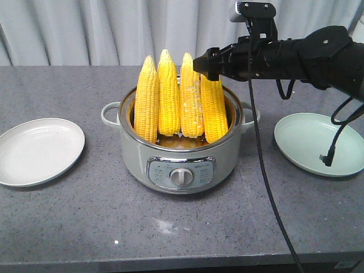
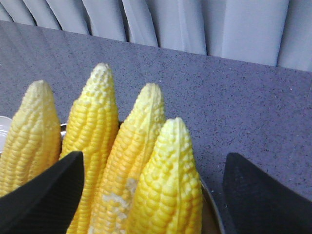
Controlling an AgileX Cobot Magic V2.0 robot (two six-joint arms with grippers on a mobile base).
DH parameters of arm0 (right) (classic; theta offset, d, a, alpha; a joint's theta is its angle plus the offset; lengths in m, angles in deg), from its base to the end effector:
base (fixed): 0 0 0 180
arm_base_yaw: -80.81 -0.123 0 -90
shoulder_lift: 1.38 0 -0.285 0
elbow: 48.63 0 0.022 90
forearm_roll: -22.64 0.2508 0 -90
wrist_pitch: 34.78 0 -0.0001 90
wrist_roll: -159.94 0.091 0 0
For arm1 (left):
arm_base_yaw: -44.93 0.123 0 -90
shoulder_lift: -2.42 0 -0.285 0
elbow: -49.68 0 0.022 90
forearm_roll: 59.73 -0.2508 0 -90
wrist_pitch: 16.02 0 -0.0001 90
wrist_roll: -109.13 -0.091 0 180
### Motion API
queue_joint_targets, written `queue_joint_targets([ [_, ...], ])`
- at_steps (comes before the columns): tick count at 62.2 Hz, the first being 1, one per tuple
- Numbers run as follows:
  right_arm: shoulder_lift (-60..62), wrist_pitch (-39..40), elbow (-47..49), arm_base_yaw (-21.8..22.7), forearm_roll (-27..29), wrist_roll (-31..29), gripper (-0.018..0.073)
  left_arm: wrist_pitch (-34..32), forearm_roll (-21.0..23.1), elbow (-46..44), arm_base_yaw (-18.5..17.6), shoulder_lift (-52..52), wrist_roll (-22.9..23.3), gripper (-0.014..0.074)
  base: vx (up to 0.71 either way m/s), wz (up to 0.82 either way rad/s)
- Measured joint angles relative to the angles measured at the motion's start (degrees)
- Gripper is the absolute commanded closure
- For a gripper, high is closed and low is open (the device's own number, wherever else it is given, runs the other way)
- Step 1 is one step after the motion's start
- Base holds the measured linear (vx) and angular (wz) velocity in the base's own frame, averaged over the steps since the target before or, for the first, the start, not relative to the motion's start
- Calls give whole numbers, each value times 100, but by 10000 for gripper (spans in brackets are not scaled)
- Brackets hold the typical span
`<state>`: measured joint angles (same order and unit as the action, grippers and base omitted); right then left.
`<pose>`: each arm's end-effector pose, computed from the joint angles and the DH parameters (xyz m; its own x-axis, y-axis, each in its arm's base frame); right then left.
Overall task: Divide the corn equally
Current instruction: 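Grasp the corn cob tip with the right gripper and lift it out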
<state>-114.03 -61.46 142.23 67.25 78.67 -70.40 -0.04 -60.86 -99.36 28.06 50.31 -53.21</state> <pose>0.4146 0.1349 0.3173 -0.4728 -0.0700 -0.8784 -0.5175 0.8289 0.2125 0.1354 -0.0406 0.3968 -0.1585 -0.2500 -0.9552 0.2502 0.9257 -0.2838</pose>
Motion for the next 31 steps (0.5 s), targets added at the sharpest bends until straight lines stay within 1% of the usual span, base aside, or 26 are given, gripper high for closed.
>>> queue_joint_targets([
  [7, -76, 18, 0, 0, 0, 2, 7, 0, 0, 0, 0, 0, 0, 179, 0, 0],
  [13, -106, 18, 0, 0, 5, 6, 62, 0, 0, 0, 0, 0, 0, 179, 0, 0],
  [19, -119, 5, 0, 0, 5, 6, 169, 0, 0, 0, 0, 0, 0, 179, 0, 0],
  [31, -119, -90, 0, -5, 1, 6, 451, 0, 0, 0, 0, 0, 0, 179, 0, 0],
])
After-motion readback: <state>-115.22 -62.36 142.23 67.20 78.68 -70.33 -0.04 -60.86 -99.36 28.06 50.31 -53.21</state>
